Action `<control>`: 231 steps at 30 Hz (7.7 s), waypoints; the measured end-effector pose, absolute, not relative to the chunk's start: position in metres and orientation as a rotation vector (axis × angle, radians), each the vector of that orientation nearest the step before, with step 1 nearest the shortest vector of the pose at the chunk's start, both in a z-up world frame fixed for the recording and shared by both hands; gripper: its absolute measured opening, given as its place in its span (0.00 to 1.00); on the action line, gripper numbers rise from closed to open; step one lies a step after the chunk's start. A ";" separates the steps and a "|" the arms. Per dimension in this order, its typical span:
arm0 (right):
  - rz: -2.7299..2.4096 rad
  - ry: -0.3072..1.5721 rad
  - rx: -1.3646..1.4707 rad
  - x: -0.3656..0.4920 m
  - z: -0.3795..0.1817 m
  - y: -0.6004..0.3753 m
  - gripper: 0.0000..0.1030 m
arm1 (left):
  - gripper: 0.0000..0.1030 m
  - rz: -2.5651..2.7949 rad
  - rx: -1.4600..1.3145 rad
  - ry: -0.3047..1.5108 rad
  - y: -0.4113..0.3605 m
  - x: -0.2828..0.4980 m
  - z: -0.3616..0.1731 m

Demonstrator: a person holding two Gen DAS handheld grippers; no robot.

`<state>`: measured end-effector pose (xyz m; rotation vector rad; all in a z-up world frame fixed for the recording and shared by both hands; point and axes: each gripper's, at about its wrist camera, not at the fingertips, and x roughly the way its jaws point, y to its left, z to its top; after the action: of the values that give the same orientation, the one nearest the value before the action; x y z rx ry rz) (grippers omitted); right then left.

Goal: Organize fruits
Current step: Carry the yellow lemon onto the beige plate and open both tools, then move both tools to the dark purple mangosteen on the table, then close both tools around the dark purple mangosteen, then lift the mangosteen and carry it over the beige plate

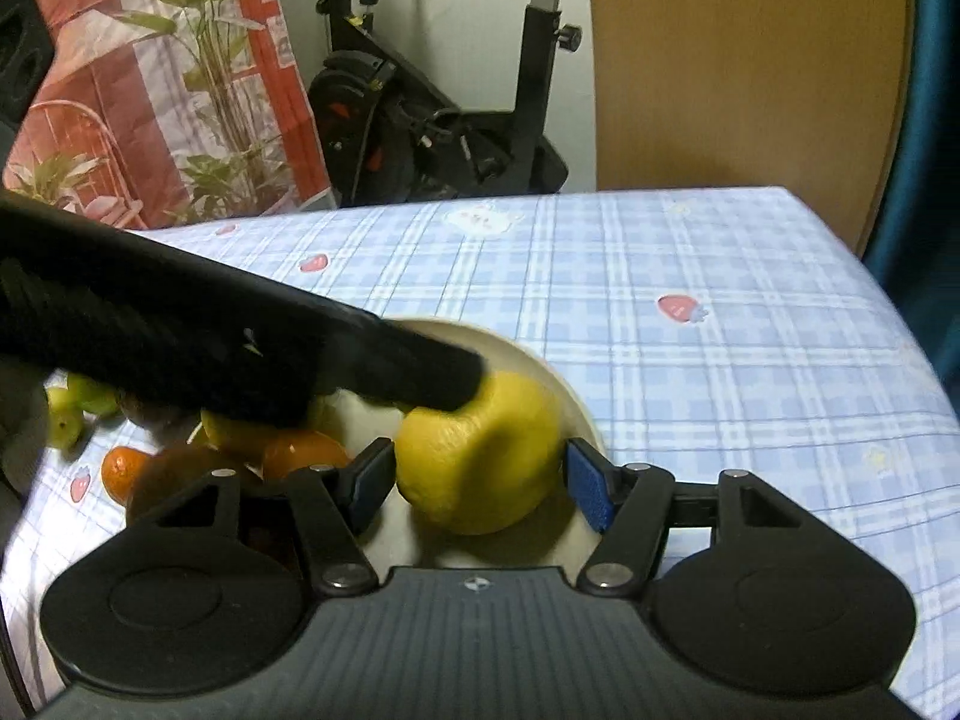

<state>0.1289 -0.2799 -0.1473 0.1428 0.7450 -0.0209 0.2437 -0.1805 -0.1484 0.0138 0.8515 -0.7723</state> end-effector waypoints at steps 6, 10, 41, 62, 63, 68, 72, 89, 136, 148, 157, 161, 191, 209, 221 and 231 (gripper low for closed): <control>-0.032 0.694 0.109 0.122 -0.126 -0.270 0.63 | 0.56 -0.726 -0.010 0.790 -0.119 0.246 -0.124; 0.000 0.653 0.092 0.125 -0.112 -0.254 0.63 | 0.56 -0.643 -0.016 0.781 -0.069 0.253 -0.118; 0.319 0.713 -0.130 0.209 -0.149 -0.098 0.56 | 0.56 -0.586 -0.078 0.853 0.003 0.277 -0.158; 0.455 0.658 -0.201 0.168 -0.144 -0.066 0.46 | 0.55 -0.615 0.027 0.960 0.008 0.262 -0.174; 0.459 0.660 -0.199 0.167 -0.143 -0.065 0.46 | 0.55 -0.619 0.026 0.960 0.010 0.261 -0.174; 0.458 0.684 -0.187 0.163 -0.143 -0.068 0.47 | 0.55 -0.626 0.036 0.956 0.012 0.256 -0.171; 0.415 0.704 -0.154 0.165 -0.145 -0.079 0.53 | 0.55 -0.638 0.057 0.945 0.015 0.250 -0.169; 0.412 0.819 0.007 0.214 -0.169 -0.088 0.62 | 0.54 -0.669 0.078 0.933 0.020 0.233 -0.167; 0.484 0.734 -0.031 0.145 -0.175 -0.058 0.58 | 0.71 -0.553 -0.255 0.935 0.104 0.174 -0.198; 0.461 0.712 0.018 0.148 -0.183 -0.060 0.61 | 0.71 -0.581 -0.285 0.938 0.093 0.176 -0.202; 0.470 0.699 0.011 0.146 -0.183 -0.059 0.60 | 0.70 -0.630 -0.255 0.960 0.075 0.173 -0.203; 0.466 0.684 -0.007 0.139 -0.177 -0.060 0.60 | 0.69 -0.623 -0.198 0.983 0.059 0.171 -0.206; 0.434 0.640 0.036 0.116 -0.164 -0.087 0.62 | 0.61 -0.643 -0.082 0.935 0.015 0.163 -0.179; 0.198 0.513 0.062 0.116 -0.118 -0.215 0.62 | 0.61 -0.807 0.085 0.853 -0.134 0.224 -0.144; 0.127 0.585 0.085 0.140 -0.144 -0.249 0.62 | 0.61 -0.777 0.128 0.913 -0.166 0.253 -0.173; 0.103 0.607 0.061 0.147 -0.146 -0.243 0.62 | 0.62 -0.751 0.079 0.900 -0.151 0.251 -0.172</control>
<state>0.1471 -0.2432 -0.1457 0.0614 0.6069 0.1030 0.2514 -0.1506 -0.1716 0.0792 0.8997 -0.7515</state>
